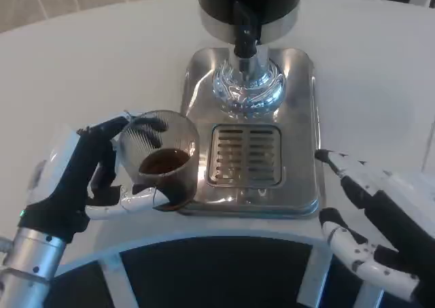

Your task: Grasp the cup under the faucet to collect the drink, then remove the cup.

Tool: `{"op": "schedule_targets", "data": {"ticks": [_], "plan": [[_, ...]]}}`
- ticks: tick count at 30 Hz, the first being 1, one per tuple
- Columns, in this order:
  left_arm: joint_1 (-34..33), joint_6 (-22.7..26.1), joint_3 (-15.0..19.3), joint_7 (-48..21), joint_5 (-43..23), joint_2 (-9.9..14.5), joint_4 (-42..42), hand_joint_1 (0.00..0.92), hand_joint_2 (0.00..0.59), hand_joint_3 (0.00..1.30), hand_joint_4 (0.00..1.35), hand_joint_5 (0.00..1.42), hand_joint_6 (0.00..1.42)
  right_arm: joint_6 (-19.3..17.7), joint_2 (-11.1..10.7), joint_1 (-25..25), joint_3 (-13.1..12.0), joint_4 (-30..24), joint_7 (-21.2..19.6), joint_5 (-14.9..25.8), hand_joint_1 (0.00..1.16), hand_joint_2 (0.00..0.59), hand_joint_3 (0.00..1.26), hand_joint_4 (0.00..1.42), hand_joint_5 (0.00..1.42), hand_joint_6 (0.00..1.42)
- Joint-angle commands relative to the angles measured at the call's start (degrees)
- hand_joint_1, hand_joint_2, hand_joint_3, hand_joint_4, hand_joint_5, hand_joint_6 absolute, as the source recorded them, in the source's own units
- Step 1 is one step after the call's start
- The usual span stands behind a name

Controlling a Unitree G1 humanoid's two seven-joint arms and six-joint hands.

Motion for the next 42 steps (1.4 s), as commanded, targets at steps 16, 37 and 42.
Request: {"op": "schedule_targets", "data": {"ticks": [16,37,42], "plan": [[11.77,-4.44,5.59,-8.30,-6.21,0.90,-12.67,0.626,0.001,0.93,1.14,1.42,1.42,-8.54,3.04,2.91,10.49,-0.82,-0.78,-12.18,0.09,0.560,0.00,0.00,0.00,0.00],[18.51,-4.65,7.47,-13.25,-8.82,0.50,-18.67,0.634,0.000,0.93,1.14,1.42,1.42,-23.17,13.95,11.06,9.82,-0.82,-1.32,-15.30,0.09,0.566,0.00,0.00,0.00,0.00],[19.32,-4.76,7.55,-13.97,-8.97,0.22,-18.97,0.635,0.000,0.93,1.13,1.42,1.42,-24.19,15.14,11.54,9.55,-0.82,-0.99,-15.50,0.10,0.566,0.00,0.00,0.00,0.00]]}}
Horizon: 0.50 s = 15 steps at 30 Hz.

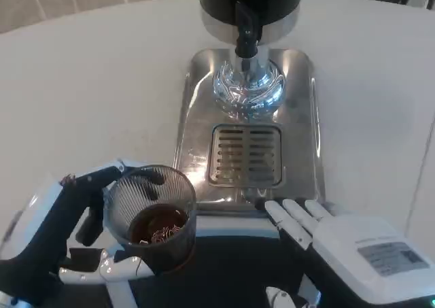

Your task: Grasp the cup under the faucet to collect the drink, then remove the cup.

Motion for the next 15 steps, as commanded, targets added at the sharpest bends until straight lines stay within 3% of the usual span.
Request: {"op": "schedule_targets", "data": {"ticks": [1,15], "plan": [[1.23,-1.85,0.65,-0.53,-1.97,-0.18,-1.31,0.635,0.000,0.93,1.13,1.42,1.42,-0.92,2.55,0.96,0.03,-0.82,-0.05,-0.38,0.10,0.566,0.00,0.00,0.00,0.00],[0.55,-1.62,0.37,-1.30,-1.99,-0.39,-0.47,0.635,0.000,0.92,1.12,1.40,1.42,-0.05,2.32,1.04,0.13,-0.82,0.33,-0.55,0.10,0.566,0.00,0.00,0.00,0.00]]}}
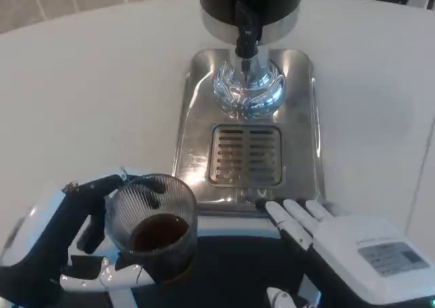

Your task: Grasp the cup under the faucet to collect the drink, then remove the cup.

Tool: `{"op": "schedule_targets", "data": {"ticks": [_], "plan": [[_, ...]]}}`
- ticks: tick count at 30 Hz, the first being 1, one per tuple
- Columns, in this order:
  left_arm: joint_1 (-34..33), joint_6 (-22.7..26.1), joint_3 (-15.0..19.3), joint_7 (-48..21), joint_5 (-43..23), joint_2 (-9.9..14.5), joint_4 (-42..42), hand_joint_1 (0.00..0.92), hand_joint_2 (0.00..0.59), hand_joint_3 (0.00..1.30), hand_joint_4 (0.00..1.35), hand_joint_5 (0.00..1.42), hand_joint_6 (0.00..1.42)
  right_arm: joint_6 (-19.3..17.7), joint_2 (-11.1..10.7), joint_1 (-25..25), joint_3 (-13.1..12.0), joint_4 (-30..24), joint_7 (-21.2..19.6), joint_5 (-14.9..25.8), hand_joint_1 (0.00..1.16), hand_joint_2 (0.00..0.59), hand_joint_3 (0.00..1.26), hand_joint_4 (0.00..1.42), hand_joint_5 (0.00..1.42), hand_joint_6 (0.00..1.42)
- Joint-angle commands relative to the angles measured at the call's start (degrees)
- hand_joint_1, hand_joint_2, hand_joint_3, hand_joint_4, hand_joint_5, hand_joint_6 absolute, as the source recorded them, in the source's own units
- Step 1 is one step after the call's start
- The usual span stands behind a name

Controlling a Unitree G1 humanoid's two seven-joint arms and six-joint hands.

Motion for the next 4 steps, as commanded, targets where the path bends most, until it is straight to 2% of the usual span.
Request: {"op": "schedule_targets", "data": {"ticks": [1,4], "plan": [[-0.54,-1.57,0.36,-0.26,-1.98,-0.31,-0.31,0.635,0.000,0.92,1.12,1.40,1.42,0.13,2.30,0.86,0.31,-0.82,0.29,-0.40,0.10,0.566,0.00,0.00,0.00,0.00],[-0.63,-1.54,0.31,-0.40,-2.05,-0.29,-0.24,0.635,0.000,0.92,1.12,1.40,1.42,0.27,2.30,0.82,0.31,-0.82,0.33,-0.38,0.10,0.566,0.00,0.00,0.00,0.00]]}}
